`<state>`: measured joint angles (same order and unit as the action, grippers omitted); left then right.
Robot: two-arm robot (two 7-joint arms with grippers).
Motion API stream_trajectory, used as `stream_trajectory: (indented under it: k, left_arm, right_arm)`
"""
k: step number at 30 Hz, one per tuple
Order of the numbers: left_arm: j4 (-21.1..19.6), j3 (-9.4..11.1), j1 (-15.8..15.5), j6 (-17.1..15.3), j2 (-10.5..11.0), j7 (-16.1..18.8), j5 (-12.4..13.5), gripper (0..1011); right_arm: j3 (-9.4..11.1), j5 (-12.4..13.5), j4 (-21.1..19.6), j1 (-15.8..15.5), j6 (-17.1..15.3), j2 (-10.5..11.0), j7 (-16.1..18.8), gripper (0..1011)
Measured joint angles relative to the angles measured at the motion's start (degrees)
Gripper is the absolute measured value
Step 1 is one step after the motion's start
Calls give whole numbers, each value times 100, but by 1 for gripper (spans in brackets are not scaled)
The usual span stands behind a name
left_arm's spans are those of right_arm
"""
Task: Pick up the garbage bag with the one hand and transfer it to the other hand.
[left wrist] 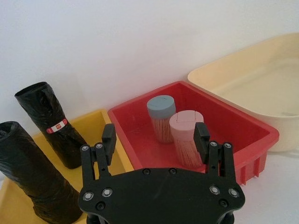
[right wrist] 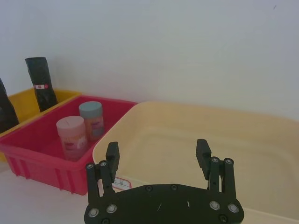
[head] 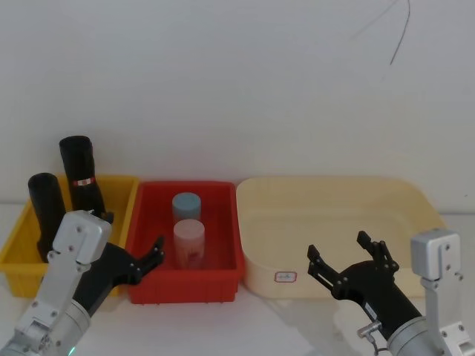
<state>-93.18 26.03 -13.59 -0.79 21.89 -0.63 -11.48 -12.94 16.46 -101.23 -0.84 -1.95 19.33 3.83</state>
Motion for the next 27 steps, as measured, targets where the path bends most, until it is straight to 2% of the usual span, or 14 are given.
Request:
stream_trajectory:
  k: [27]
  left_arm:
    - [0,0,0,0,0,0,0,1001]
  right_arm:
    - [0,0,0,0,0,0,0,1001]
